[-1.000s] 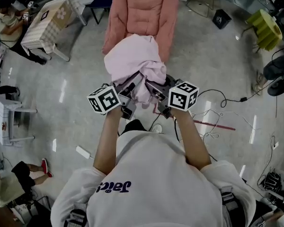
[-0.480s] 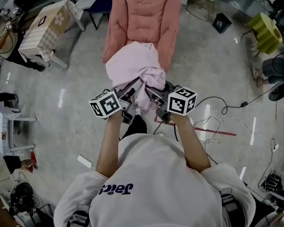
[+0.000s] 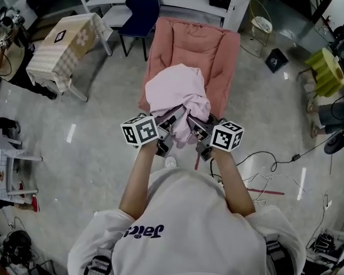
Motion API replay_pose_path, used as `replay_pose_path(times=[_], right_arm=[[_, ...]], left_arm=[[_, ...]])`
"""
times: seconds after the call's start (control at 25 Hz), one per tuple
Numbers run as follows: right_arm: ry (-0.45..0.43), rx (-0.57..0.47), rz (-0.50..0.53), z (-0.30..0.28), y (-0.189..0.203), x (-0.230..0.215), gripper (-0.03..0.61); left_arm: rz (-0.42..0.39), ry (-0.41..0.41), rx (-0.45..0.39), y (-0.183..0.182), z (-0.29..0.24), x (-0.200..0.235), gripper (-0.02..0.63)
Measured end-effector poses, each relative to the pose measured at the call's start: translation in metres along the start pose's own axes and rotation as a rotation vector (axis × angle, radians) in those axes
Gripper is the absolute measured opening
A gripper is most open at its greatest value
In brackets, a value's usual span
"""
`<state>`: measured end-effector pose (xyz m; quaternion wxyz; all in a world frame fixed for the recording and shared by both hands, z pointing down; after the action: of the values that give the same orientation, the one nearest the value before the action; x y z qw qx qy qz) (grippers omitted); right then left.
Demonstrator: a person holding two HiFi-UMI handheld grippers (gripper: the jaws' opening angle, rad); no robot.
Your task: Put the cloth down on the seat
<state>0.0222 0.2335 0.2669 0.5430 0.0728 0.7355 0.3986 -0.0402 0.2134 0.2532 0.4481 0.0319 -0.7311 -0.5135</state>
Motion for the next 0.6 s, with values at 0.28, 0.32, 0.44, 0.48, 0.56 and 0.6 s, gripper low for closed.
replay_pose_path(times=[0.28, 0.32, 0.44, 0.48, 0.56, 0.6], right_arm=[[0.054, 0.027, -0.040, -0.071, -0.010, -0.028, 0.229], [0.065, 0.028, -0.046, -0.072, -0.008, -0.034, 0.230], [0.093, 0.034, -0.054, -0.077, -0.009, -0.053, 0.230], [0.099, 0.040, -0.058, -0.080, -0.013, -0.059, 0.230], [0.105, 0.059, -0.069, -0.095, -0.026, -0.080, 0.230], [0.105, 0.071, -0.075, -0.105, -0.036, -0.093, 0.230]], left_arm=[[0.061, -0.007, 0.005, -0.029, -0.010, 0.072, 0.414], [0.067, -0.010, 0.002, -0.025, -0.013, 0.077, 0.413], [0.090, -0.015, -0.003, -0.020, -0.026, 0.091, 0.407], [0.100, -0.019, -0.003, -0.020, -0.032, 0.097, 0.405], [0.122, -0.032, 0.002, -0.026, -0.052, 0.116, 0.405], [0.133, -0.040, 0.005, -0.031, -0.065, 0.129, 0.405]])
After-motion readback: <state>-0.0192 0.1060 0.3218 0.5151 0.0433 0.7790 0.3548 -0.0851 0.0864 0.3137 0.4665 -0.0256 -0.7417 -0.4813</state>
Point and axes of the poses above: the fingertips, and each gripper's own axes: z backward along the fingers, x to its left, y out of its underside, the point moved 1 cm from there along z, backward along the fingers, and after that the axes turned 9 degrees about -z, right-handed, at the moved point
